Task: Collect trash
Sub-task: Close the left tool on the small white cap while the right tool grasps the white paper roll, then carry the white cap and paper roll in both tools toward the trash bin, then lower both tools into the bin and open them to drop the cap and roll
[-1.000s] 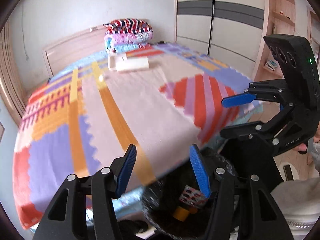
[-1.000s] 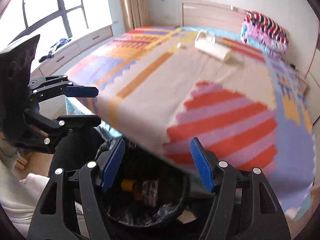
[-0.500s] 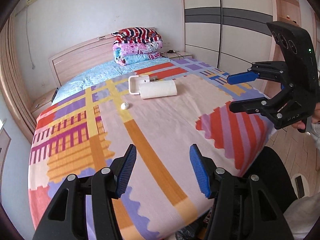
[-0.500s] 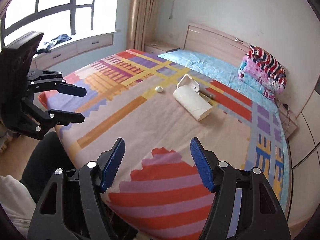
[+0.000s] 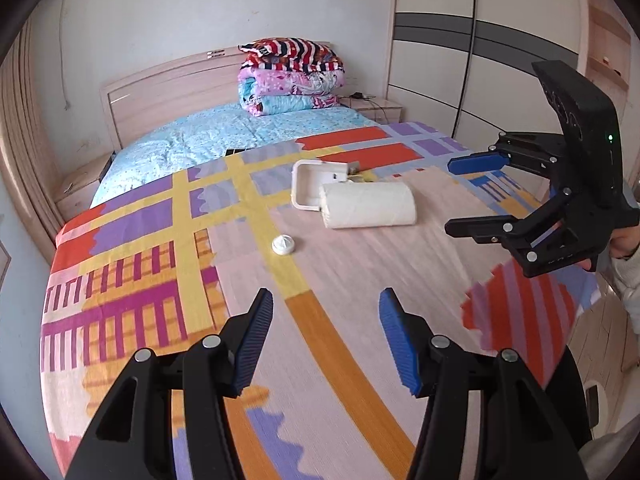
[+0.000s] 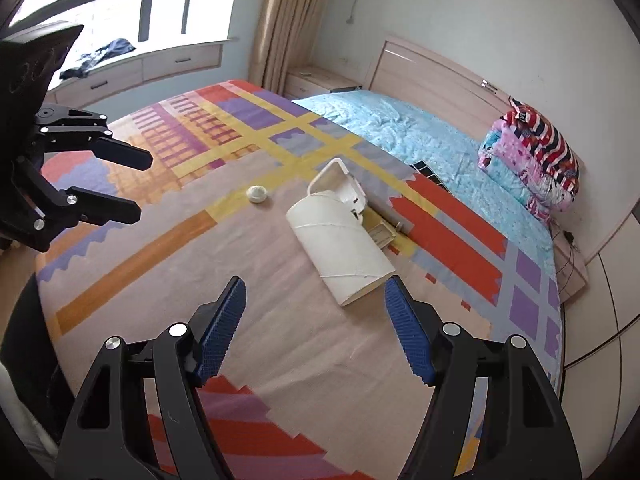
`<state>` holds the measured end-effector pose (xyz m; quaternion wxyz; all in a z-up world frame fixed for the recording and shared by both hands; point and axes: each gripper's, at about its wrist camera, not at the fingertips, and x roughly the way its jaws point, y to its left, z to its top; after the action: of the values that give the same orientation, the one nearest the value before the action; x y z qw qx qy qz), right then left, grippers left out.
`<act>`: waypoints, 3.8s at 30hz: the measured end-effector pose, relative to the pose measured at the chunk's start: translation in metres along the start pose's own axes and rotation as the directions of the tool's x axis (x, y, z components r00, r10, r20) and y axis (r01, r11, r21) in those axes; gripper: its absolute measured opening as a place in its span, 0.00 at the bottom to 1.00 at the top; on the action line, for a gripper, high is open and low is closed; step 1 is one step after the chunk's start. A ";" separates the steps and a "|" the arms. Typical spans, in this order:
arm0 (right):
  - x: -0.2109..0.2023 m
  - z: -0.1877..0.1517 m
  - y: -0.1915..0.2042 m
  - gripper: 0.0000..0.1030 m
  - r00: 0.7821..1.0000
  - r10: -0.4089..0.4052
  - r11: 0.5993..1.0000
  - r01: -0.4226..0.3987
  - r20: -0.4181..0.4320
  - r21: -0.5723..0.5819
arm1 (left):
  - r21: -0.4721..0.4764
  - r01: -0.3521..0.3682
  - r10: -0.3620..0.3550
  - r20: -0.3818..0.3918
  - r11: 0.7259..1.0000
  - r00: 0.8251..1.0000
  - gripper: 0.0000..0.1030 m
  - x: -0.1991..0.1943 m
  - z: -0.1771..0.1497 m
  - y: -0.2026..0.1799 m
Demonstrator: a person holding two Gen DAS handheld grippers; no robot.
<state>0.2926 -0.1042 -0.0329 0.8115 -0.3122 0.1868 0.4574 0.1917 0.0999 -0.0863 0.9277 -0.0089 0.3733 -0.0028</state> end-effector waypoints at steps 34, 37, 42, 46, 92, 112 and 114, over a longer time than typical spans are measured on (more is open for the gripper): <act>0.070 0.001 -0.030 0.54 0.989 0.128 0.991 -0.125 -0.069 0.050 | -0.077 -0.015 0.009 -0.079 0.997 0.997 0.20 0.102 0.032 0.048; 0.065 -0.001 -0.026 0.51 0.992 0.111 0.993 -0.108 -0.059 0.051 | -0.078 -0.025 0.018 -0.081 0.997 0.997 0.20 0.100 0.030 0.047; 0.049 -0.003 -0.023 0.50 0.997 0.072 0.994 -0.070 -0.016 0.082 | -0.073 -0.024 0.020 -0.062 0.997 0.998 0.20 0.087 0.026 0.042; 0.037 -0.003 -0.018 0.50 0.998 0.062 0.993 -0.062 0.001 0.095 | -0.066 -0.026 0.024 -0.045 0.997 0.999 0.20 0.072 0.024 0.036; -0.112 -0.130 0.141 0.50 0.995 0.089 0.970 -0.075 -0.048 0.230 | -0.011 0.090 -0.089 0.026 0.996 0.996 0.20 -0.088 -0.129 -0.097; -0.050 -0.213 0.195 0.50 0.931 0.240 0.930 -0.138 -0.276 0.341 | -0.008 0.157 -0.153 -0.276 0.987 0.949 0.20 -0.013 -0.221 -0.130; -0.041 -0.218 0.196 0.50 0.923 0.245 0.927 -0.134 -0.295 0.352 | -0.010 0.156 -0.152 -0.307 0.988 0.940 0.20 -0.003 -0.227 -0.132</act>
<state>0.0996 -0.2013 -0.2350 0.7594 -0.2273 0.4240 0.4380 0.0327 -0.0353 -0.2457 0.8555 -0.0309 0.5107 -0.0793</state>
